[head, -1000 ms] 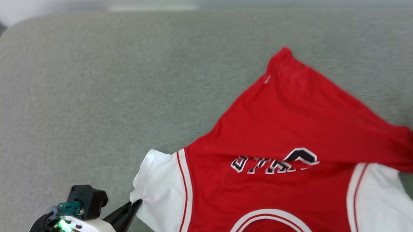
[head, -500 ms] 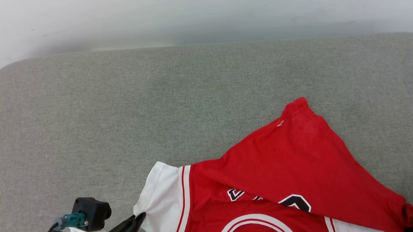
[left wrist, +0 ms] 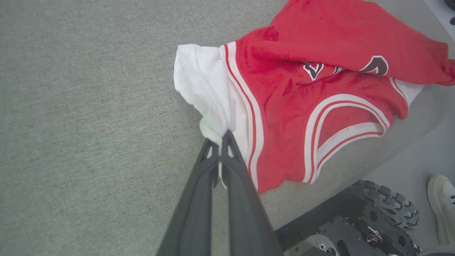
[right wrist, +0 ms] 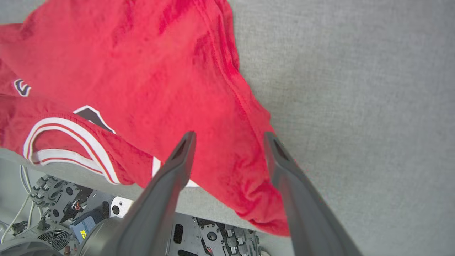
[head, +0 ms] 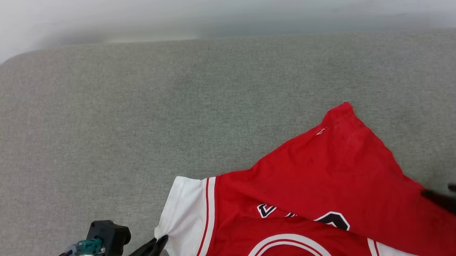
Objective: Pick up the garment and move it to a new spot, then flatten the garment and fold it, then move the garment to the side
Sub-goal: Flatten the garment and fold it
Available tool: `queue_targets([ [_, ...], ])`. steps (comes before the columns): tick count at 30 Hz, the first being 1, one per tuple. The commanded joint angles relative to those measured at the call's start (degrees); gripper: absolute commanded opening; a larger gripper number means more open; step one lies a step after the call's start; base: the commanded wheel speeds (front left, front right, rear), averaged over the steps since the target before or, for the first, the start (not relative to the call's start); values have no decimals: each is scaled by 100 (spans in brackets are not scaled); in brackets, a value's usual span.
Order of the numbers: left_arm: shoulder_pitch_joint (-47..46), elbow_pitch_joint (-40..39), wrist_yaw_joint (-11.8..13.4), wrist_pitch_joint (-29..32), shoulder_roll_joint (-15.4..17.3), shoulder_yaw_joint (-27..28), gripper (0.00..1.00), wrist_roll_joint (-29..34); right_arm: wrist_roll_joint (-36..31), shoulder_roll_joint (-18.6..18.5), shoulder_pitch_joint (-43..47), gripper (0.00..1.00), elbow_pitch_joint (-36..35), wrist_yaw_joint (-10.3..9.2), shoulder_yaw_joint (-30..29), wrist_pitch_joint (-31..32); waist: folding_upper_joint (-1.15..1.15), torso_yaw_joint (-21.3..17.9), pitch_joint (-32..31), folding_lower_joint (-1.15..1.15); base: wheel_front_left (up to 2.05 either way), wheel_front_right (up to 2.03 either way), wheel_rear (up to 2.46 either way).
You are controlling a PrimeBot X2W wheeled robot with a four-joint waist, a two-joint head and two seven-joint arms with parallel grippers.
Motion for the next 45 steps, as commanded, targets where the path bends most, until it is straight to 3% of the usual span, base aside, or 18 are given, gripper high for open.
queue_targets([
  [1,-55,-32,31,-33,-14,1,0,35,39,-68,-271,100,-66,0,55,12,0,76,102,1,0,0,0],
  [5,-222,-139,88,62,119,-69,0,374,-11,-147,-1028,100,-58,0,334,63,0,274,400,1,0,0,0],
  [12,-696,-396,-6,224,-59,-305,0,702,-506,-51,-2145,100,544,-1,823,174,0,819,903,1,0,0,0],
  [16,-932,-457,-88,255,-254,-507,0,845,-784,-198,-2547,100,1043,-1,968,142,0,1117,1140,1,0,0,0],
  [23,-1164,-405,-185,235,-509,-704,0,931,-1064,-452,-2838,100,1748,-1,1052,36,0,1487,1463,1,0,0,0],
  [34,-1265,-228,-251,135,-669,-781,0,886,-1113,-438,-2606,100,2443,0,1280,-180,0,1724,1645,1,0,0,0],
  [35,-1275,-201,-257,108,-675,-782,0,882,-1101,-452,-2547,85,2554,0,1337,-149,0,1738,1650,1,0,0,0],
  [36,-1281,-184,-260,107,-679,-784,0,879,-1077,-463,-2523,34,2597,0,1366,-133,0,1741,1646,1,0,0,0],
  [37,-1286,-173,-260,106,-683,-782,0,874,-1059,-472,-2517,0,2626,0,1385,-142,0,1740,1639,1,0,0,0],
  [45,-1291,-101,-255,54,-621,-720,0,858,-980,-437,-2619,0,2683,0,1348,-534,0,1577,1333,1,0,0,0],
])
